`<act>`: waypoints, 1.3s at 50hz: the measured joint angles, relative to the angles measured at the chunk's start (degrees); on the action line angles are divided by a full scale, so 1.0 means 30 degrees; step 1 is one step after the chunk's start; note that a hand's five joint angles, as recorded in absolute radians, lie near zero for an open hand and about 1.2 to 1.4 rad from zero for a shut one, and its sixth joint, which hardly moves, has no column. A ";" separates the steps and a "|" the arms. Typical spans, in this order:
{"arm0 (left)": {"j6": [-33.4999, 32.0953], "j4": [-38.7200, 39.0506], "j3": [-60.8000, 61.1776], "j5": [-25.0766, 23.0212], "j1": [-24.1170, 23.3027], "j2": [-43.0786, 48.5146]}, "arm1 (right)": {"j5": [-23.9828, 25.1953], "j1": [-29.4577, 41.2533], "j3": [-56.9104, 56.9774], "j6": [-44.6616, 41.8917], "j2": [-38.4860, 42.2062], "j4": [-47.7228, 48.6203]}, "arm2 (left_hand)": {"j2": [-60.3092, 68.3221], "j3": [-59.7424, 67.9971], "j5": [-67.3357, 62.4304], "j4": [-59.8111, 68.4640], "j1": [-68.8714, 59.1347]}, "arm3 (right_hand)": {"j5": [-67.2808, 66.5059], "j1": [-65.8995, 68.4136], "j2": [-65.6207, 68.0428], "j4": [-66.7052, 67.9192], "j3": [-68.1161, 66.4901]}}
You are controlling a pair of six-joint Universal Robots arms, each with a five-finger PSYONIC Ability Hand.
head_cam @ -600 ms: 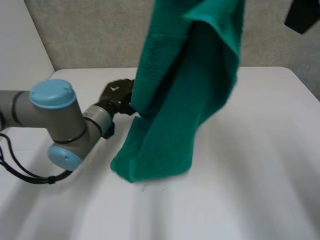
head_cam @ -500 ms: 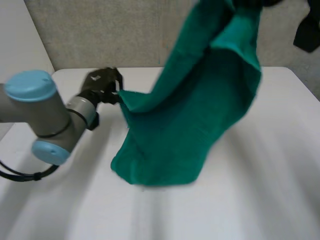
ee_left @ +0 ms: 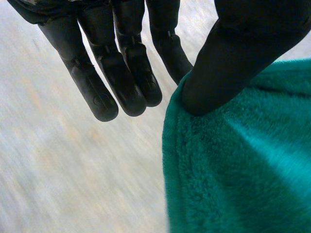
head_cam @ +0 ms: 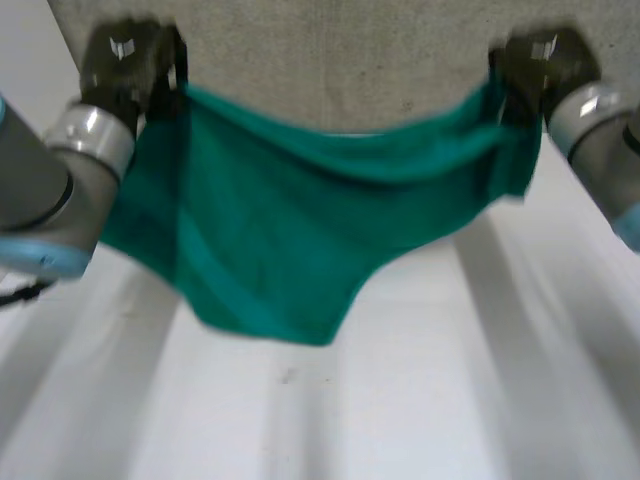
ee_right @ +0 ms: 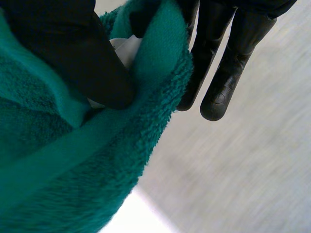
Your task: Fold the towel.
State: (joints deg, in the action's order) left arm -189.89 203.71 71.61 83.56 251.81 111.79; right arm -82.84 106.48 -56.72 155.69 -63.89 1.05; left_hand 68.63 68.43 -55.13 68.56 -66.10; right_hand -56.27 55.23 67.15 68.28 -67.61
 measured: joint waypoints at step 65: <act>-0.0880 0.1512 1.0231 0.0540 -0.4449 -0.1281 | 0.3644 -0.1883 -1.4652 0.0663 -0.5954 -0.2205 | 0.0005 0.0005 0.0002 0.0003 -0.0015 | 1.7507 -1.4495 -1.8111 -1.8299 1.8479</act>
State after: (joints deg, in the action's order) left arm -192.53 208.25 102.30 85.18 238.46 107.95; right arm -71.91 100.83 -100.67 157.68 -81.76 -5.56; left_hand 68.65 68.45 -55.13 68.57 -66.14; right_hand -3.75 11.74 12.81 13.39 -12.17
